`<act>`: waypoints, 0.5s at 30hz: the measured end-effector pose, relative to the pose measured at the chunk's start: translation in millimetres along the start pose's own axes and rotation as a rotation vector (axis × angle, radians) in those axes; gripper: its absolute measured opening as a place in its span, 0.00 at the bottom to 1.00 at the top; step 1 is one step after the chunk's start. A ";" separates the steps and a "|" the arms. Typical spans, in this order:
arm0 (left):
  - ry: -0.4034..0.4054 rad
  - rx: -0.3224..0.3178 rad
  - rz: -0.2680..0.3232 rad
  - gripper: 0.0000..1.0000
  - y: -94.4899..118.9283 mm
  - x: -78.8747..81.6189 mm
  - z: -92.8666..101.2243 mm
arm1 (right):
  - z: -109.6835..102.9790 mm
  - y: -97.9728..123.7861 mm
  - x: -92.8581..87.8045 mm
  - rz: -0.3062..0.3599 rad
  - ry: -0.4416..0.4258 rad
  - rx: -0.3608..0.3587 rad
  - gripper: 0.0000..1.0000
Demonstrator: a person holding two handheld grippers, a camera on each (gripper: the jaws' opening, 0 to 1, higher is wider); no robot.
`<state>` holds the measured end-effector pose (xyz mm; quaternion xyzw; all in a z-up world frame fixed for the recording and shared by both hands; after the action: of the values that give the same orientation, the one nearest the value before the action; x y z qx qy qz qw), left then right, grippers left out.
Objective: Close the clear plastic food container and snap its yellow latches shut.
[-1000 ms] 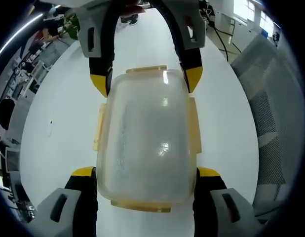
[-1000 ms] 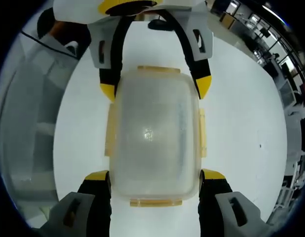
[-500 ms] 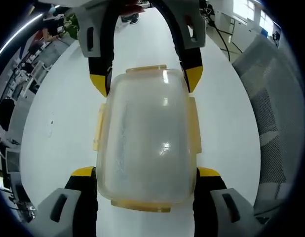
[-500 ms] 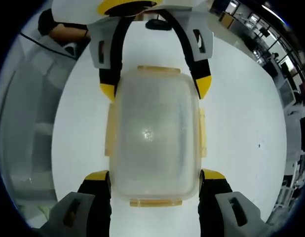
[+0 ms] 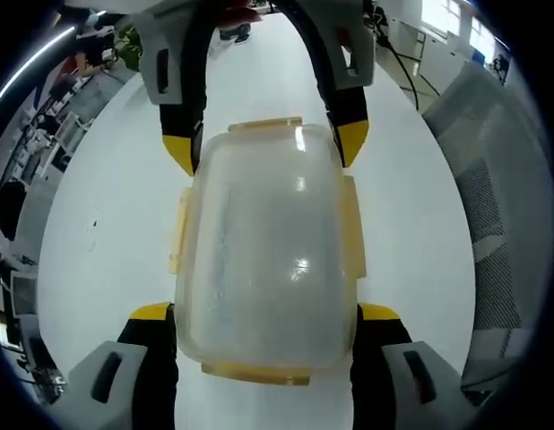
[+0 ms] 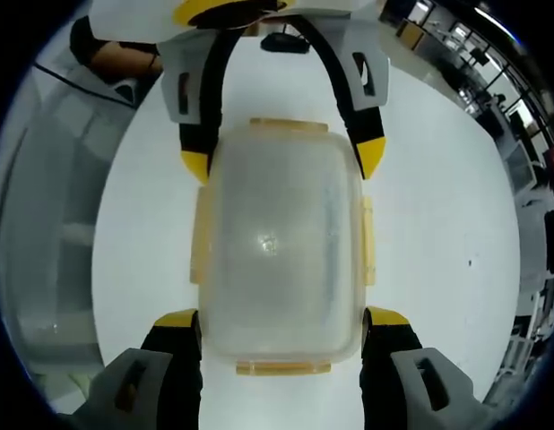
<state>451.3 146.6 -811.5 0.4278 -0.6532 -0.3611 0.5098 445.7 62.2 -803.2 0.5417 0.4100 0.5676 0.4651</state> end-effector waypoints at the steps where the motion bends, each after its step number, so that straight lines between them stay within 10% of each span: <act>1: -0.001 0.000 0.000 0.80 -0.3 -0.1 -0.6 | 0.1 -0.1 0.0 -0.001 -0.001 -0.001 0.72; 15: -0.002 0.010 0.015 0.81 2.1 1.0 -0.9 | 1.2 1.7 -0.2 0.059 -0.027 -0.029 0.74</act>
<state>451.6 146.4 -809.1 0.4252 -0.6588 -0.3542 0.5097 446.7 61.6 -801.5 0.5545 0.3794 0.5793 0.4616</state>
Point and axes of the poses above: the point that each gripper's makers call its tool centre point, and the gripper's own axes: y roughly backward along the fingers, z roughly to its right, x roughly out of its top, the point moved 1 cm from there along y, roughly backward along the fingers, and after that the axes turned 3 degrees about -y, right-handed, at the moved point
